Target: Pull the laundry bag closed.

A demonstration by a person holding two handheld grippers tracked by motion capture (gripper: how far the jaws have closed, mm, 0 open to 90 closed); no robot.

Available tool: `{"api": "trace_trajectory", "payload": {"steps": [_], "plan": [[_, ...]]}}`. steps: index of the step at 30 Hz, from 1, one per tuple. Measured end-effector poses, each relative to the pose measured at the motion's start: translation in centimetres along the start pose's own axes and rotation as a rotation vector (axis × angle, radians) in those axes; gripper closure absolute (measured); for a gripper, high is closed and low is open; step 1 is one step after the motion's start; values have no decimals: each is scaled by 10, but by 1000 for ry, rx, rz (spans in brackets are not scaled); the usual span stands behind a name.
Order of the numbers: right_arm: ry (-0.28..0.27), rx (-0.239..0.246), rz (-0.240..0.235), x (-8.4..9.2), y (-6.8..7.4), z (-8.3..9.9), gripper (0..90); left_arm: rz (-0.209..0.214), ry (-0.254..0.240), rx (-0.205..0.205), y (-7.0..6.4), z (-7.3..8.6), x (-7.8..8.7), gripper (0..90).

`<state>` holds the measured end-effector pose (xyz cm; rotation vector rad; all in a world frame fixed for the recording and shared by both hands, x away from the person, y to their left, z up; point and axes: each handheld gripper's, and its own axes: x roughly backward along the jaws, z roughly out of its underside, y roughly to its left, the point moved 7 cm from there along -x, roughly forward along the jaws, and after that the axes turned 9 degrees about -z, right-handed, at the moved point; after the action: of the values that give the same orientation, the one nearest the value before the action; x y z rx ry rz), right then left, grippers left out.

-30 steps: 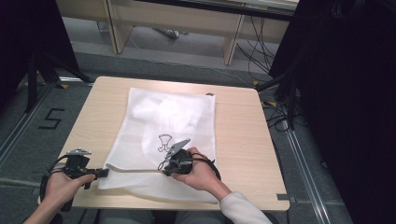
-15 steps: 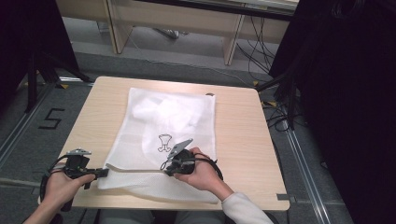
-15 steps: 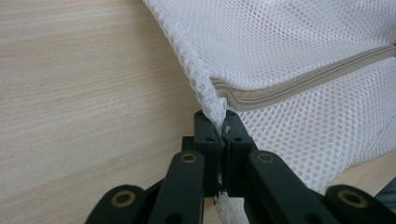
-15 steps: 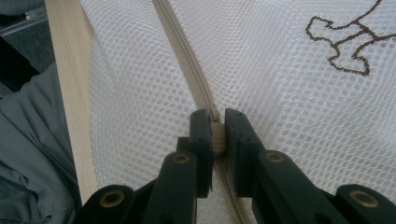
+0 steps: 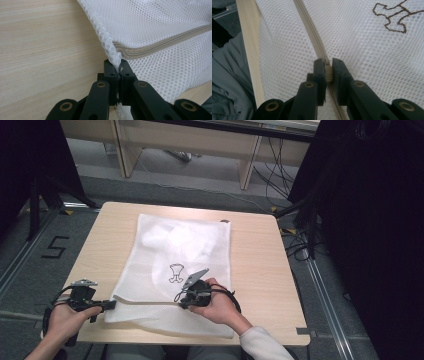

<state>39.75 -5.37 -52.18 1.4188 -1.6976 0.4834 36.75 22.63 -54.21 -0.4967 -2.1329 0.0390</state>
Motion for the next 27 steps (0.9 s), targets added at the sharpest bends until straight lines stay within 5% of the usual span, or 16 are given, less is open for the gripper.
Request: {"api": "trace_trajectory", "payload": {"steps": [3,4,27], "plan": [[3,0,0,1,-1,1,826,-7,-16,27,-1,-1,-1,865],[4,-2,-1,2,0,2,826,0,2,-2,0,0,0,865],[-20,-31,-12,10,-3,12,826,4,-7,19,0,0,0,865]]}}
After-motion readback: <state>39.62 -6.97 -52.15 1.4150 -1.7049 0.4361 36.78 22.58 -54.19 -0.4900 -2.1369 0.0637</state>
